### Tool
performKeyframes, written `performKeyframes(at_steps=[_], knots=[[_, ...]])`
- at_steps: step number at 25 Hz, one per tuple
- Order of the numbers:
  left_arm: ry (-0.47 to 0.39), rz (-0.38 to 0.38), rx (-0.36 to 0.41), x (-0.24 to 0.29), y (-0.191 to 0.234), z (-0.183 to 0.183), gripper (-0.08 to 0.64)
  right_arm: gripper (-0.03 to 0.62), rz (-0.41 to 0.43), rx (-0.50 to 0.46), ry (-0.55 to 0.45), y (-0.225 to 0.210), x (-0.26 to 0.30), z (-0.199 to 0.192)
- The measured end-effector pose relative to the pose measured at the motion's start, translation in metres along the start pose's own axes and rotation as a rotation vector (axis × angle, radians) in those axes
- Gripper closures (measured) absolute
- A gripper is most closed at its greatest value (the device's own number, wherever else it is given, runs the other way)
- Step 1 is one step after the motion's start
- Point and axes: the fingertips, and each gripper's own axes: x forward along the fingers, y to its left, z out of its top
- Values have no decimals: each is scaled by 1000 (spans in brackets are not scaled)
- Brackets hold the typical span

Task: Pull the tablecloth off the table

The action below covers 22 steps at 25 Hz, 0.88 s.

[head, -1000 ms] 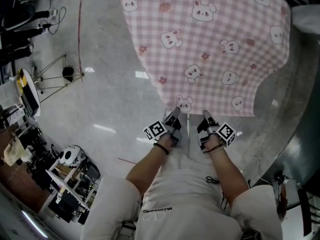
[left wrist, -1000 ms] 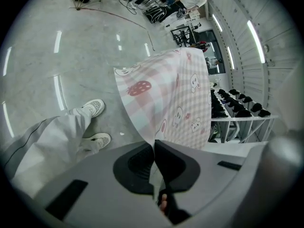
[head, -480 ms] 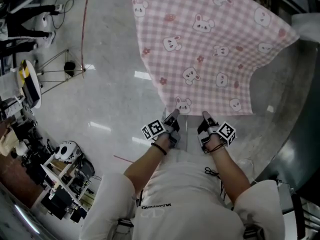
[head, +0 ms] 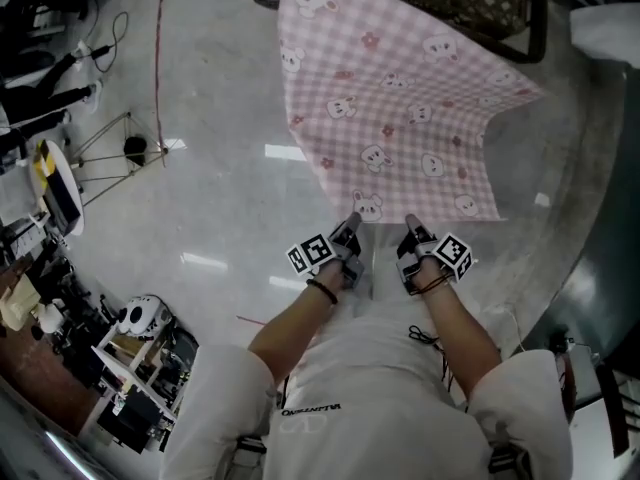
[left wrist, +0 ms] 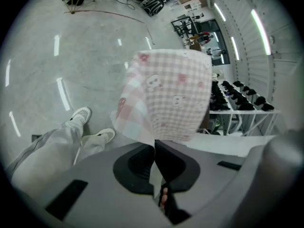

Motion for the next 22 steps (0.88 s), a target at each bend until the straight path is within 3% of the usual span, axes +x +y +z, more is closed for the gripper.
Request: performKeyframes(at_steps=[4,8,12,22], knots=[[-12,-72,35,2,-14,14,557,581,51,-12,-44,17,-1,0],[6,-189,147,0,-40,18,557,581,82,-20,-87,26,-13,1],[45,-307,235,-3,-80,20,558,581,164,-65,-117,52,-30,7],[18,-385,285,-42,-127,35,557,581,253,-124,-120,110,-56,-14]])
